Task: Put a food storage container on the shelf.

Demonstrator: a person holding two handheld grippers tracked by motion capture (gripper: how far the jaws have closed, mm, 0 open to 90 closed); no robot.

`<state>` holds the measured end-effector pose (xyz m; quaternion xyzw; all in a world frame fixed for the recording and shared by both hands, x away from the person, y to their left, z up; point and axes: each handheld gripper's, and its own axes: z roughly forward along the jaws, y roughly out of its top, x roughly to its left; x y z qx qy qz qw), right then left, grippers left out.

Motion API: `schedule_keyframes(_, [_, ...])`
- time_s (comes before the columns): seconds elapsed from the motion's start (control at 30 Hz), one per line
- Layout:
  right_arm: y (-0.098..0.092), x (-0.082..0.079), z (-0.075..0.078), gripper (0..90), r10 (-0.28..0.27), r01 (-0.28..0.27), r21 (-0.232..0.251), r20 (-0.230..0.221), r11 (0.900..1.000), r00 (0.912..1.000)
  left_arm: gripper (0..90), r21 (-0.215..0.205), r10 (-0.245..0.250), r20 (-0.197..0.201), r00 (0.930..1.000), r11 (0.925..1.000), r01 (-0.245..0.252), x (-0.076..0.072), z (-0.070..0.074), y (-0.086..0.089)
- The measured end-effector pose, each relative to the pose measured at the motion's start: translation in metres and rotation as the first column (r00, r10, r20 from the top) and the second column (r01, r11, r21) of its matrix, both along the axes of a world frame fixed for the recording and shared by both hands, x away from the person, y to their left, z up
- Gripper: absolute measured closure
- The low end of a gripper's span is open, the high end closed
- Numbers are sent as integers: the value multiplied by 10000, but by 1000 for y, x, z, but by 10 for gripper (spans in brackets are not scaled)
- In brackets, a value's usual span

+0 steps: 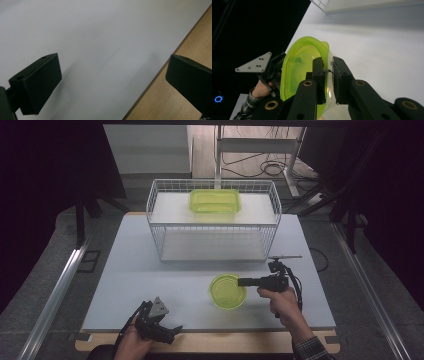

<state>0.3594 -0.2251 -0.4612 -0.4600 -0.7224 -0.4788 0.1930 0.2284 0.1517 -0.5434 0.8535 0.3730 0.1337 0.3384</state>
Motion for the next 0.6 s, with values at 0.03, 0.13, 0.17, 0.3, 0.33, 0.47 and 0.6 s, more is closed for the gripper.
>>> schedule_keyframes(0.03, [0,0,2,807,-12,11,69,31,10000,10000,1,-1,3,1,10000,10000,-3,0,0,0])
schedule_keyframes(0.13, [1,2,10,807,-41,38,133,174,9999,9998,1,1,6,14,10000,10000,-6,0,0,0])
schedule_keyframes(0.17, [2,3,13,807,-77,74,106,252,9999,9997,1,-2,11,15,10000,10000,-11,0,0,0])
schedule_keyframes(0.3, [3,6,24,806,-171,163,205,418,9997,9990,1,-13,27,31,10000,10000,-27,0,0,0])
schedule_keyframes(0.33, [4,7,27,807,-222,211,229,473,9995,9986,1,-11,25,26,10000,10000,-25,0,0,0])
schedule_keyframes(0.47, [5,11,38,807,-376,352,385,657,9986,9971,1,20,-14,12,10000,10000,14,0,0,0])
schedule_keyframes(0.6, [5,15,49,807,-564,523,525,802,9973,9952,1,27,-24,0,10000,10000,24,0,0,0])
